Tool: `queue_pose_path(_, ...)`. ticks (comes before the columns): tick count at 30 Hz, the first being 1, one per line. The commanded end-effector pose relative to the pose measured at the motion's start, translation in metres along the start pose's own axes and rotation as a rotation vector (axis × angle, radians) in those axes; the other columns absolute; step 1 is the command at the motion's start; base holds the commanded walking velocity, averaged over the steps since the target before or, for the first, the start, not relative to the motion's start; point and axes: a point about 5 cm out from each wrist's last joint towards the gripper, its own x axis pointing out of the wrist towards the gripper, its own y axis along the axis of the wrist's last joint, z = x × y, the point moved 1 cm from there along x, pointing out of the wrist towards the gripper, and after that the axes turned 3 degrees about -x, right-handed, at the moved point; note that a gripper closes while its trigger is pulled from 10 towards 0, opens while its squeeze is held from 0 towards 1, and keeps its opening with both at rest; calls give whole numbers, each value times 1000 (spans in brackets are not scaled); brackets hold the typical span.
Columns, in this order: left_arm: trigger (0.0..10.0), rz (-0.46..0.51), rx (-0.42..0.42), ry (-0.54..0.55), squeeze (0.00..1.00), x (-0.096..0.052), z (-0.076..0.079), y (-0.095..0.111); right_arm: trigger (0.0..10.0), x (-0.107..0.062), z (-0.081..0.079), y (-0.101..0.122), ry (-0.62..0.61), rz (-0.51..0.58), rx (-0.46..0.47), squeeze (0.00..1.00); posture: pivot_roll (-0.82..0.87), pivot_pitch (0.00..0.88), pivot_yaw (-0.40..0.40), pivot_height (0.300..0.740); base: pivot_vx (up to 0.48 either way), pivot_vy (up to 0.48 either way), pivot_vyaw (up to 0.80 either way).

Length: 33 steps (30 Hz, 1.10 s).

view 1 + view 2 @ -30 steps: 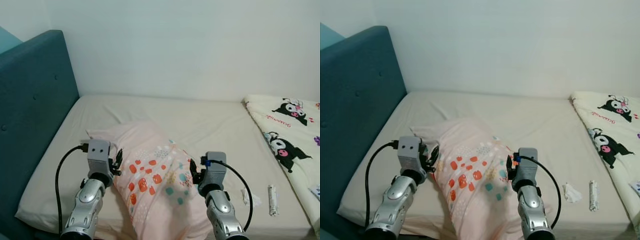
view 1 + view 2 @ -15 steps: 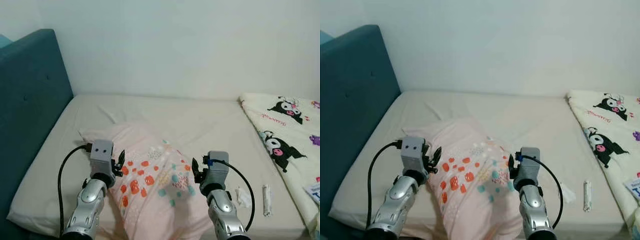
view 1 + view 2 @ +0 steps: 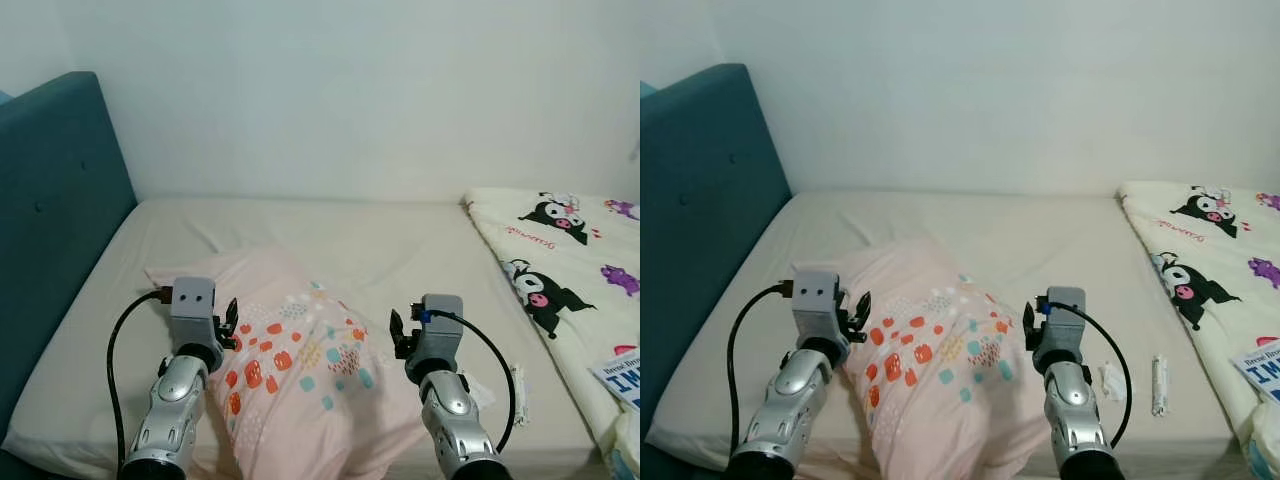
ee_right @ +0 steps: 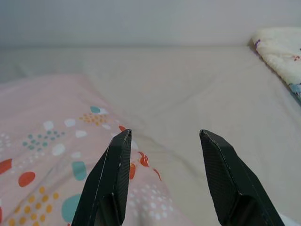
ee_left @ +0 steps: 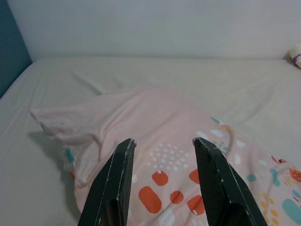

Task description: Clean up the room

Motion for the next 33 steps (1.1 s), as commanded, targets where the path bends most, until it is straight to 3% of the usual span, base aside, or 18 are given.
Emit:
queue_pose_path(1,10000,-27,-2,5,0,-2,-2,-6,10000,3,1,2,0,-6,-1,0,23,0,-80,705,0,0,0)
queue_pose_path(26,10000,-27,42,12,0,-1,-2,-5,10000,4,4,2,1,-2,-8,0,28,0,-75,620,0,0,0)
queue_pose_path(33,10000,-30,41,-5,0,-1,2,-5,10000,3,4,3,-2,7,-5,0,26,0,-70,620,0,0,0)
